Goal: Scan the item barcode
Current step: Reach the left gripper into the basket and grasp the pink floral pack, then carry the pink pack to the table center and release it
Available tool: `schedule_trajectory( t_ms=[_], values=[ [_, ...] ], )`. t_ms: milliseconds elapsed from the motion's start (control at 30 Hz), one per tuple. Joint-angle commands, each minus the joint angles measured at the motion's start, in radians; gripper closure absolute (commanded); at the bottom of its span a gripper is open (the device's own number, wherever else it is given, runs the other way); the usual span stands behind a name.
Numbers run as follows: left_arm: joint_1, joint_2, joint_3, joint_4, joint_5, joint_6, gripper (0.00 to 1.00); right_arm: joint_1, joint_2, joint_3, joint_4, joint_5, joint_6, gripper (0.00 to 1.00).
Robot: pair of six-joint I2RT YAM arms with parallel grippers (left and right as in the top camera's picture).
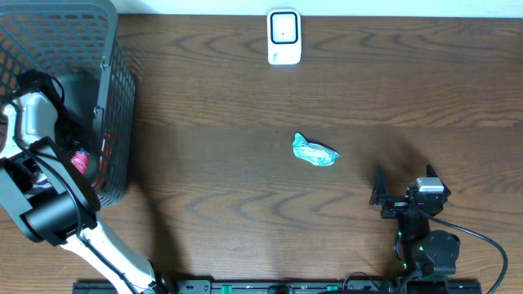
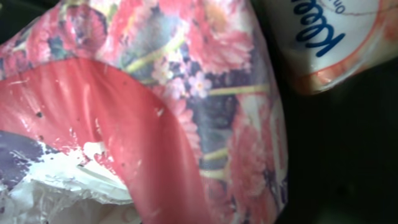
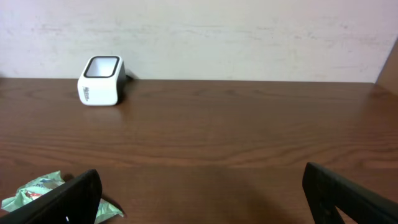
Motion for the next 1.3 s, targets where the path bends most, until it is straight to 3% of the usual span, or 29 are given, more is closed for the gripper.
schedule_trajectory(
  t_ms=[0,200,467,667,800,967,1267],
  values=[
    [0.002,-0.013,0.010,-0.028,0.029,0.010,0.93,0.004,-0.005,-0.004,-0.001,0.005,-0.008,0.01],
    [0.002,-0.246,0.053,0.002,0.155,-0.022,0.93,0.004,-0.005,-0.004,-0.001,0.005,-0.007,0.01],
    [-0.011,-0.619,0.053,0.229,0.483,-0.024,0.93,0.004,-0.005,-0.004,-0.001,0.005,-0.008,0.01],
    [-0.081,-0.806,0.053,0.386,0.603,-0.040,0.93,0.004,-0.005,-0.004,-0.001,0.005,-0.008,0.01],
    [-0.208,-0.880,0.053,0.448,0.605,-0.039,0.93,0.004,-0.005,-0.004,-0.001,0.005,-0.008,0.01],
    [-0.467,-0.890,0.051,0.456,0.604,-0.028,0.93,0.004,-0.005,-0.004,-0.001,0.005,-0.008,0.01],
    [-0.890,-0.675,0.031,0.407,0.592,0.143,0.90,0.004,-0.005,-0.004,-0.001,0.005,-0.008,0.01]
  ],
)
